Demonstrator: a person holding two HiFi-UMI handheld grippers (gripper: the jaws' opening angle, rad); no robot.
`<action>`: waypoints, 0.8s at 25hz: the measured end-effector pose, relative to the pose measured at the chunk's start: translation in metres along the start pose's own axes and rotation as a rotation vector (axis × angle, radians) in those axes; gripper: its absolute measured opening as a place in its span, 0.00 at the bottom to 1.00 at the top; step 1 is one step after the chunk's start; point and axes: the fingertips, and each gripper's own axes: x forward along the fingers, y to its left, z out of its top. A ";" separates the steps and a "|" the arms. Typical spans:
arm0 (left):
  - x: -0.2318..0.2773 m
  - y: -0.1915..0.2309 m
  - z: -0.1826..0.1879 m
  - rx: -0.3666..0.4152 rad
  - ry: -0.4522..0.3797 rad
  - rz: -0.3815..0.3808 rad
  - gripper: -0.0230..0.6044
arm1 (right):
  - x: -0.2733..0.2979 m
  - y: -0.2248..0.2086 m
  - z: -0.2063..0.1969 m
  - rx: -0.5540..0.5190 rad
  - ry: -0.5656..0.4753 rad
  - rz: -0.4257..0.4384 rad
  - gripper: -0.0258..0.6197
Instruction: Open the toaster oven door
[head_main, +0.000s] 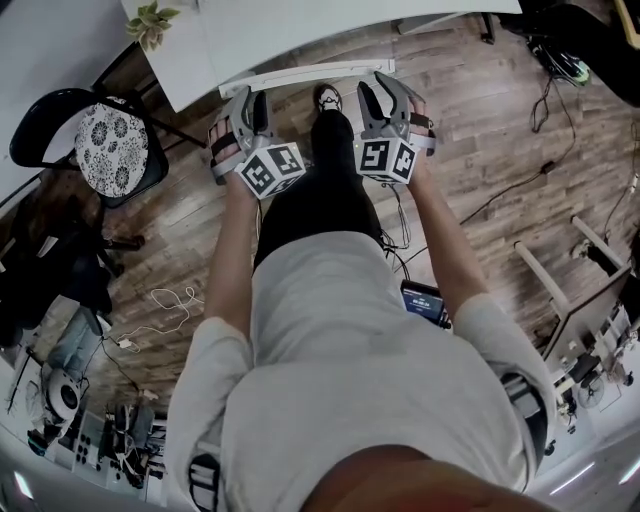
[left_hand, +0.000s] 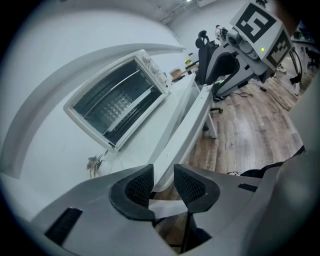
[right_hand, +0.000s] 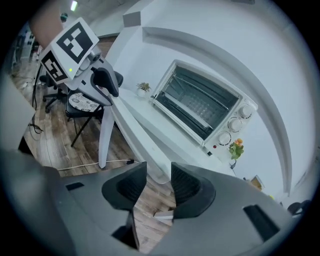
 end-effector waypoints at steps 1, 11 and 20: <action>-0.003 0.000 -0.001 -0.011 0.004 -0.009 0.25 | -0.003 0.001 -0.001 0.030 0.002 0.012 0.28; -0.037 0.006 -0.007 -0.383 0.030 -0.146 0.23 | -0.037 0.011 0.003 0.191 0.042 0.088 0.18; -0.052 0.017 0.003 -0.682 0.001 -0.203 0.09 | -0.045 -0.011 0.022 0.356 0.043 0.102 0.05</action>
